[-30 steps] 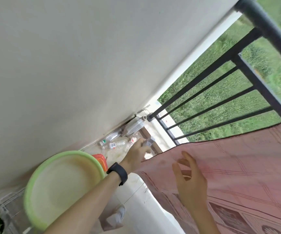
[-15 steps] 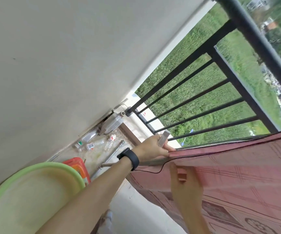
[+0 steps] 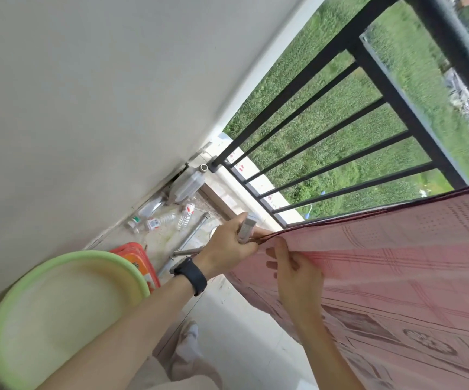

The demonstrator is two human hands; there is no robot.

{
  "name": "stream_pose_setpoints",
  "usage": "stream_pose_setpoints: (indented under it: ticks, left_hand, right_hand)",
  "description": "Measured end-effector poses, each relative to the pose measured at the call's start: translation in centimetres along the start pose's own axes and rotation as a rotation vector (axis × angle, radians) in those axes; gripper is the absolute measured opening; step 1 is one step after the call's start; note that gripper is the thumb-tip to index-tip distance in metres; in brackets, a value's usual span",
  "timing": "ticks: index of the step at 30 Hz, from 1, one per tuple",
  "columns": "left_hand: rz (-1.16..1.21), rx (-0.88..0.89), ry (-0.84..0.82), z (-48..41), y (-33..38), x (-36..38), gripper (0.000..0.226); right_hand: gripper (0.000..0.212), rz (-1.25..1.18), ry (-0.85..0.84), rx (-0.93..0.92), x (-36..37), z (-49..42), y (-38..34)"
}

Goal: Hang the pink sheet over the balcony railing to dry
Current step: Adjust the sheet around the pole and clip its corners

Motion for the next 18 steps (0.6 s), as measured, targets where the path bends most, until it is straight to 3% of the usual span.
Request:
stream_pose_setpoints:
  ticks: [4, 7, 9, 11, 13, 15, 16, 18]
  left_hand:
    - [-0.023, -0.02, 0.022, 0.2, -0.7, -0.2, 0.038]
    - [-0.172, 0.059, 0.267, -0.1, -0.6, -0.4, 0.032]
    - [-0.177, 0.137, 0.353, -0.3, -0.5, -0.5, 0.037]
    - [-0.211, 0.17, 0.383, -0.4, -0.3, -0.3, 0.044]
    - [-0.242, 0.173, 0.409, -0.4, -0.3, 0.0, 0.044]
    - [-0.19, 0.122, 0.448, -0.4, -0.5, 0.3, 0.044]
    - [-0.15, 0.085, 0.453, -0.4, -0.8, 0.6, 0.043]
    - [-0.057, 0.021, 0.423, -0.3, -1.8, 1.1, 0.038]
  right_hand:
    - [0.018, -0.068, -0.056, -0.052, 0.2, 1.4, -0.7]
    - [0.012, -0.006, -0.106, -0.122, 0.1, 1.8, -1.8]
    - [0.01, 0.16, -0.075, -0.267, -0.7, 2.1, -2.8]
    - [0.014, 0.367, -0.054, -0.473, -1.6, 2.2, -4.3]
    - [0.04, 0.561, -0.159, -0.551, -1.3, 1.5, -5.8]
    - [0.064, 0.774, -0.327, -0.465, -0.3, 0.0, -6.4]
    - [0.066, 0.849, -0.373, -0.395, 0.1, -0.7, -6.4]
    - [0.039, 0.939, -0.348, -0.356, 0.6, -1.6, -6.2]
Point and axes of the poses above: each hand's wrist, its own z-axis away from the middle knuckle, its own x-axis out of the palm, y = z × x, the point moved 3 cm from there along -z, towards the middle knuckle, and after that the axes turned 12 degrees about -x, right-handed, at the moved point
